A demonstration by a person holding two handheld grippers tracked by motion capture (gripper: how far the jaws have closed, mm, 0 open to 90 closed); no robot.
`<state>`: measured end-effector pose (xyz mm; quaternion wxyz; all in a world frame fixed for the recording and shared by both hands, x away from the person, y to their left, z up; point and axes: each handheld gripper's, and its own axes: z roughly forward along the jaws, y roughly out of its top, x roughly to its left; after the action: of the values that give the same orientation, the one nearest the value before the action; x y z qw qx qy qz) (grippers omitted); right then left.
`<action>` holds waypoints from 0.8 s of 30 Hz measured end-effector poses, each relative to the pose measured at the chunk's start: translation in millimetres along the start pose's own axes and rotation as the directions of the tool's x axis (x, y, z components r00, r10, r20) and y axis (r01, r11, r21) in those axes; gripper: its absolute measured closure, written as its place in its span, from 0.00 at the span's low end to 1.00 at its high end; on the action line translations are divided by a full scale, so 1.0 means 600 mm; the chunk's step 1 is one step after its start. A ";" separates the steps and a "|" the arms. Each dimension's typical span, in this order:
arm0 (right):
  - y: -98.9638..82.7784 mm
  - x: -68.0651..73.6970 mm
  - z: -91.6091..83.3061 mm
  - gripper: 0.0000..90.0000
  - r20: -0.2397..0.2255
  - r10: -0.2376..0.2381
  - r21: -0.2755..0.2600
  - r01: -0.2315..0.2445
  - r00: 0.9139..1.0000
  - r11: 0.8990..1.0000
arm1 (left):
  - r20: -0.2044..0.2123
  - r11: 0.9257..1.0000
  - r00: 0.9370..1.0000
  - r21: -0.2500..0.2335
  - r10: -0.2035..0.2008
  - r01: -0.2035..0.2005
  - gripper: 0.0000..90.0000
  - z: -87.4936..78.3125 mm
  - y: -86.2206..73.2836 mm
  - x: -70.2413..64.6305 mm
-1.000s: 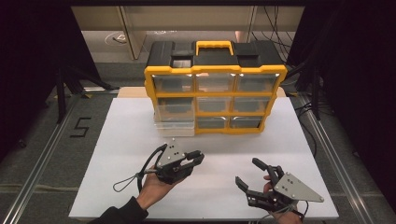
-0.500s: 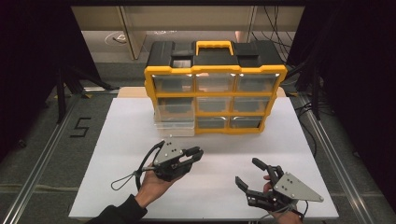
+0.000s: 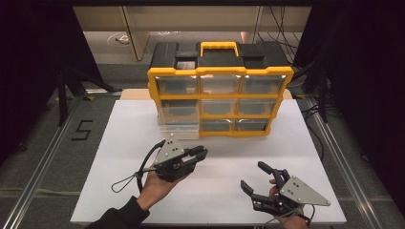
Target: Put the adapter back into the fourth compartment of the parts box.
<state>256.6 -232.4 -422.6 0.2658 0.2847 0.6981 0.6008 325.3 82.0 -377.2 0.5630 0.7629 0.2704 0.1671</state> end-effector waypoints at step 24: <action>0.000 0.000 0.000 0.25 0.001 -0.005 -0.002 0.005 1.000 1.000 | -0.053 0.998 0.999 -0.068 -0.011 0.007 0.85 -0.017 0.058 0.031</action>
<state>256.6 -232.5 -422.5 0.2679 0.2831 0.6980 0.6008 342.1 93.5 -341.7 0.5820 0.7373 0.2830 0.1938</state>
